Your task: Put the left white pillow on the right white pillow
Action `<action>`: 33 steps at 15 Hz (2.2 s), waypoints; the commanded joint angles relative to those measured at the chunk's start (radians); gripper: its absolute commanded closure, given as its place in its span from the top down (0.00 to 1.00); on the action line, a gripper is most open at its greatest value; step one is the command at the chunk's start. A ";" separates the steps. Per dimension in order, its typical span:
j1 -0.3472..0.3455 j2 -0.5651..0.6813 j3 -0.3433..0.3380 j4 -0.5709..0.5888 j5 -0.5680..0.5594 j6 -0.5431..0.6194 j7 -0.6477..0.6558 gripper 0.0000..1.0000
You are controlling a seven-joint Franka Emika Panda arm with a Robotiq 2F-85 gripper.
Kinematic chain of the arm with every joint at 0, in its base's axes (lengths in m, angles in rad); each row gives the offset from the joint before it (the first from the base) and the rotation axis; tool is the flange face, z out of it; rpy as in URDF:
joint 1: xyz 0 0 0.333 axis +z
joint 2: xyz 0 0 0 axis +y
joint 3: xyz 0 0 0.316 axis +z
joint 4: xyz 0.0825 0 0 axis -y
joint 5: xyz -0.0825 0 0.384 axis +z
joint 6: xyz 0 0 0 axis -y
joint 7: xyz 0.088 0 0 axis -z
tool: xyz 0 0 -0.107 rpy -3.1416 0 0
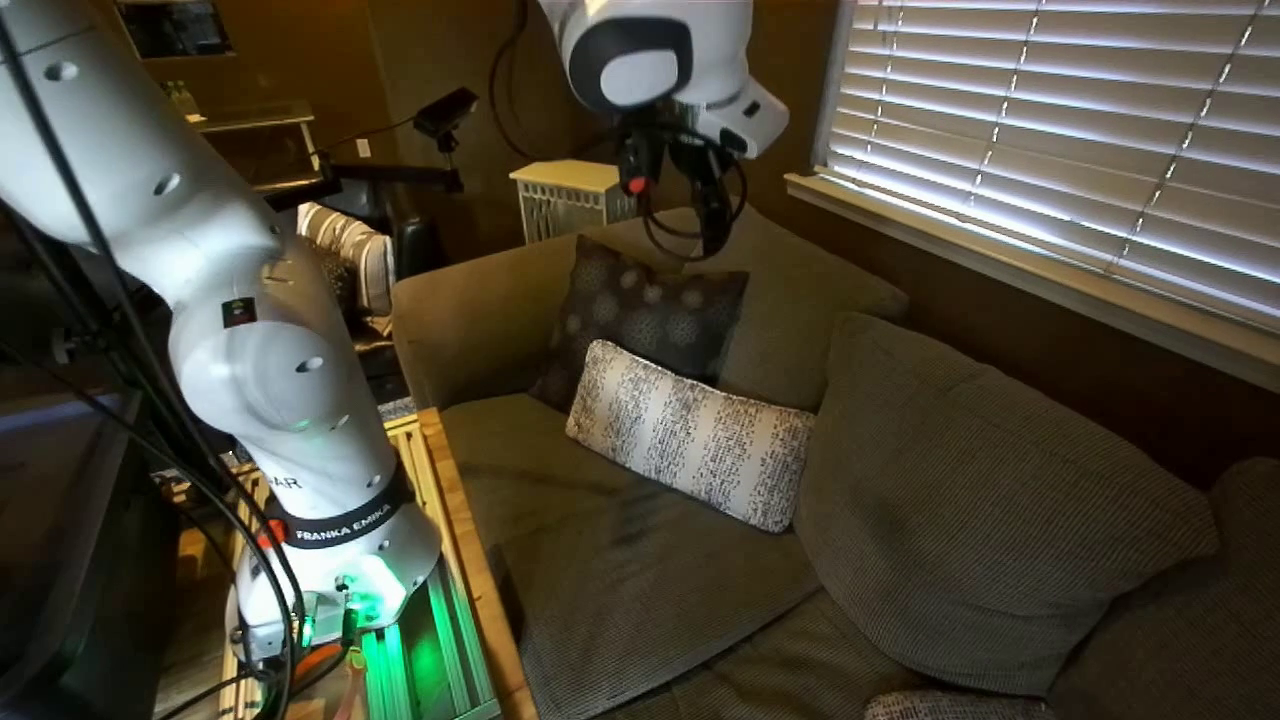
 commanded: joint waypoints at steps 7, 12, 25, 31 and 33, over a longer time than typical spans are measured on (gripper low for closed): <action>0.081 0.614 0.113 0.188 0.149 0.414 0.165 1.00; 0.061 0.650 0.134 0.186 0.099 0.364 0.141 1.00; -0.002 1.022 0.137 0.481 0.037 0.354 0.076 1.00; 0.071 1.299 0.067 0.779 -0.109 0.325 0.157 1.00; 0.096 1.370 0.043 0.872 -0.145 0.298 0.183 1.00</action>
